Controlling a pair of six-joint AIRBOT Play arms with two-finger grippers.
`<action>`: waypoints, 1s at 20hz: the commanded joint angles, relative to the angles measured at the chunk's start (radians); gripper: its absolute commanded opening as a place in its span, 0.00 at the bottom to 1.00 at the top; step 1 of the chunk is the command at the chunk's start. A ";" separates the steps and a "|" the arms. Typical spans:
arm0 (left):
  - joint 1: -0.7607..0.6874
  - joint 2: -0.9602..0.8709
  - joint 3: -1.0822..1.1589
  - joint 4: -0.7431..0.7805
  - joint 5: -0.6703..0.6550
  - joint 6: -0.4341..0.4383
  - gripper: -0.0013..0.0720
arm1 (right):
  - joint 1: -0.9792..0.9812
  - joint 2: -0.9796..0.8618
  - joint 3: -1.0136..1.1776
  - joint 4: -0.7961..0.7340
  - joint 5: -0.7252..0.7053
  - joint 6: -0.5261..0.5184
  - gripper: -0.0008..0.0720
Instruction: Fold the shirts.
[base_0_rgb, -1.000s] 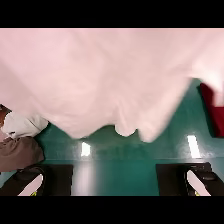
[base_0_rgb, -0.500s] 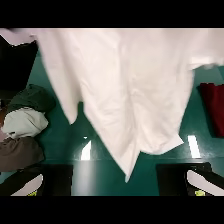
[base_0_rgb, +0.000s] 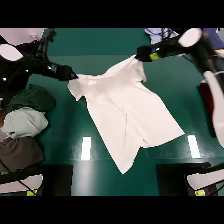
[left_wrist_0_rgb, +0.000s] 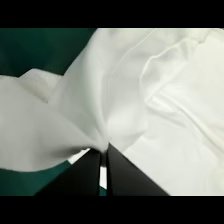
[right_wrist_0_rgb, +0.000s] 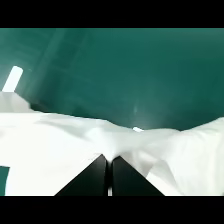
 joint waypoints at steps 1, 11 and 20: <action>0.000 -0.050 -0.021 0.097 0.016 -0.005 0.05 | 0.034 -0.121 0.051 -0.024 -0.005 -0.003 0.23; 0.000 -0.050 -0.021 0.208 -0.037 -0.003 0.06 | -0.216 0.170 -0.168 -0.160 0.568 -0.014 0.77; 0.000 -0.050 -0.021 0.198 -0.053 -0.004 0.06 | -0.472 0.512 -0.956 -0.214 0.343 -0.069 0.77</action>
